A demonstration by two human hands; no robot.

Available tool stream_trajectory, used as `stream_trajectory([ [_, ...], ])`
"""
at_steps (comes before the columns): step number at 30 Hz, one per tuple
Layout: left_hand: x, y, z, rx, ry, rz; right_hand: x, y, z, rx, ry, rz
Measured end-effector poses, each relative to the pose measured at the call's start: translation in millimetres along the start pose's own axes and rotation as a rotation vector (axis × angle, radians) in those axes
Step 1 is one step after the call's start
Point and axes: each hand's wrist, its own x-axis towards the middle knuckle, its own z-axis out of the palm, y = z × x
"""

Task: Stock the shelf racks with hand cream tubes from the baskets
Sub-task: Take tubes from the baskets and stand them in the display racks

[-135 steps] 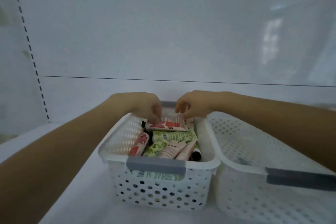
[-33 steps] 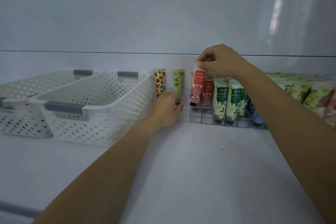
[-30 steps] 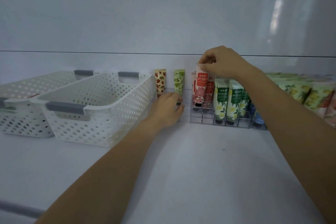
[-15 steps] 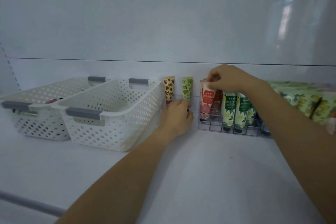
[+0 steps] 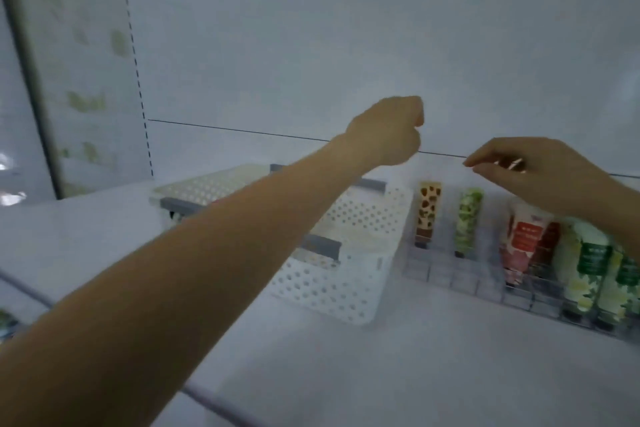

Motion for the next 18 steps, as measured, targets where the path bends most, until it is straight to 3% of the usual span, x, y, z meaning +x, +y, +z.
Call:
stream_trajectory([
  [8,-35.8,-167.9,-59.0,0.197,-0.274,-0.153,87.1,-104.7,75.1,-0.048,-0.301,-0.250],
  [13,-34.9,-236.0,-58.9,0.203,-0.353,-0.165,128.0,-143.4,111.5,-0.169,-0.473,-0.220],
  [18,-14.0,-273.0,-40.6,0.102,-0.432,0.002,161.2,-166.4,142.7,-0.275,-0.615,-0.127],
])
